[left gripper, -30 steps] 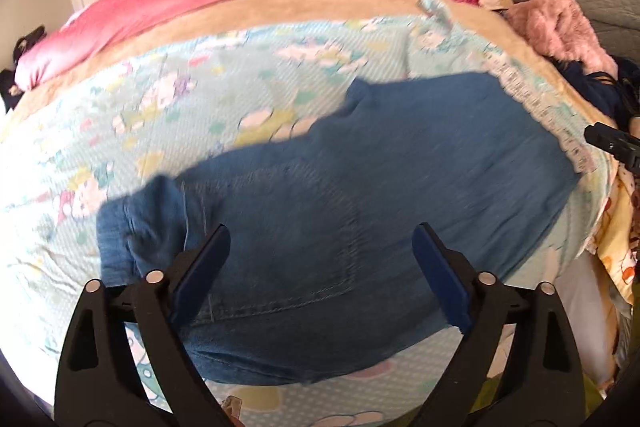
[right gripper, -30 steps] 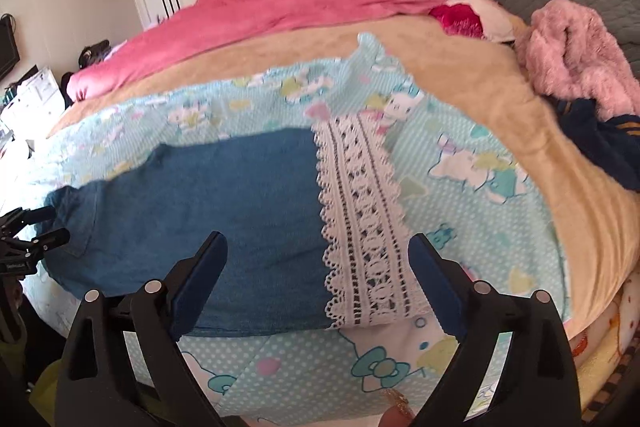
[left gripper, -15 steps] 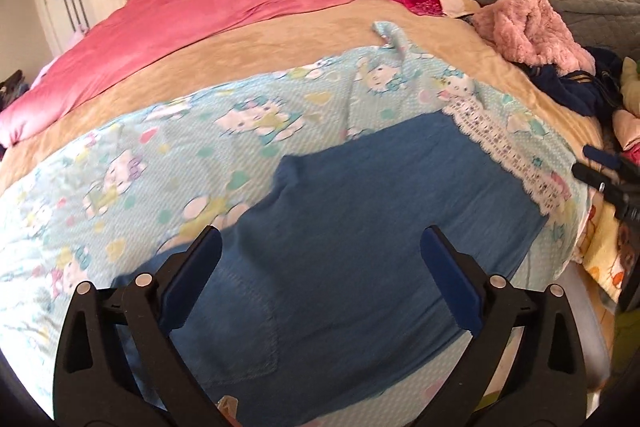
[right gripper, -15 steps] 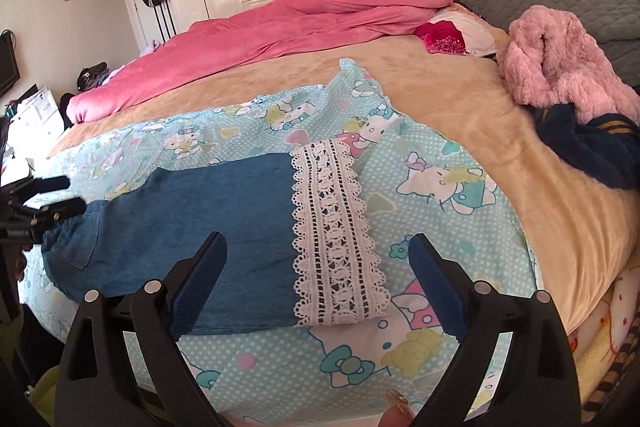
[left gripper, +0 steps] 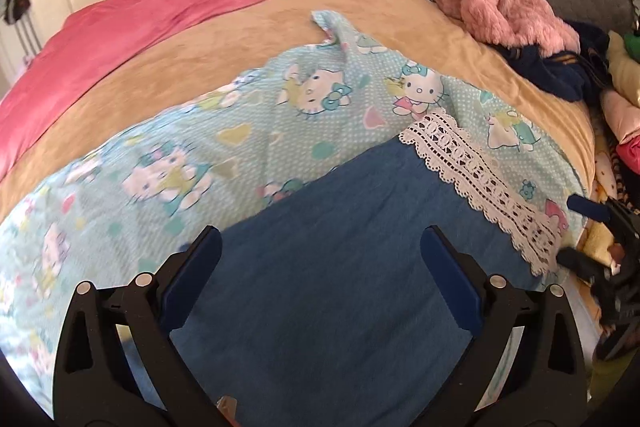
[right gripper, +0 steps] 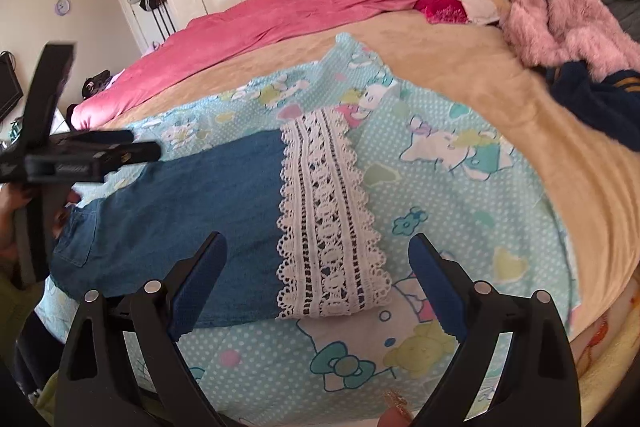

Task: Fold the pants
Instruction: 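Grasp the lace hem with the right tool while the left tool grasps the leg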

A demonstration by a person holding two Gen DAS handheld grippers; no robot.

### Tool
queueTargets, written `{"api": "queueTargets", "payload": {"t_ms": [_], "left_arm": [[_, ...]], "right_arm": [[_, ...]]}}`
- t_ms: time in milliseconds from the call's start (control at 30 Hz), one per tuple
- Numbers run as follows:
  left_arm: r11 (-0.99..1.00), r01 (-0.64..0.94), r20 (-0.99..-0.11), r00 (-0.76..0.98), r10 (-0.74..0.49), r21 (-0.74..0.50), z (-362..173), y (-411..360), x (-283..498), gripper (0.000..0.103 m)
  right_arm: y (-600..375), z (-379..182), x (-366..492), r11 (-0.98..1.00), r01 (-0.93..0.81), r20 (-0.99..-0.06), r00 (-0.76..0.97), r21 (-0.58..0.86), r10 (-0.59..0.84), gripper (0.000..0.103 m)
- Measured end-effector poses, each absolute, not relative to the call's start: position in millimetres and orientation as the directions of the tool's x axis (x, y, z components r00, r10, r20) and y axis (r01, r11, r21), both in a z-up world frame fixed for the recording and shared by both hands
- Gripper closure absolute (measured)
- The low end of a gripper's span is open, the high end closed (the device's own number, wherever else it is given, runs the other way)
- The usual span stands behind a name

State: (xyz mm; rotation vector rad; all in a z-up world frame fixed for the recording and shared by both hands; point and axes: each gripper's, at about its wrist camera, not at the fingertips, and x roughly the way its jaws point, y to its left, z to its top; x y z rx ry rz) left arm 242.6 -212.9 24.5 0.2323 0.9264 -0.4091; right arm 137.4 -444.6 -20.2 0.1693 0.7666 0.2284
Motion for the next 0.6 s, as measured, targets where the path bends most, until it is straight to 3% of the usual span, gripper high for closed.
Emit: {"api": "queueTargets", "payload": {"t_ms": [233, 333, 433, 533, 600], "left_arm": [[0.863, 0.504, -0.828, 0.494, -0.267, 0.022, 1, -244, 273, 0.010], [0.842, 0.540, -0.837, 0.464, -0.292, 0.006, -8, -259, 282, 0.018], [0.819, 0.573, -0.845, 0.425, -0.326, -0.028, -18, -272, 291, 0.033], [0.805, 0.589, -0.857, 0.378, -0.351, -0.070, -31, -284, 301, 0.042], [0.808, 0.587, -0.871, 0.370, -0.325, -0.052, -41, -288, 306, 0.042]], "right_arm": [[-447, -44, 149, 0.952, -0.126, -0.685, 0.668, 0.280, 0.290, 0.012], [-449, -51, 153, 0.938, -0.118, -0.686, 0.653, 0.326, 0.321, 0.012], [-448, -58, 156, 0.921, -0.133, -0.682, 0.635, 0.366, 0.363, 0.012], [-446, -58, 156, 0.907, -0.149, -0.666, 0.634, 0.394, 0.393, 0.032], [-447, -59, 156, 0.899, -0.157, -0.655, 0.636, 0.409, 0.409, 0.034]]}}
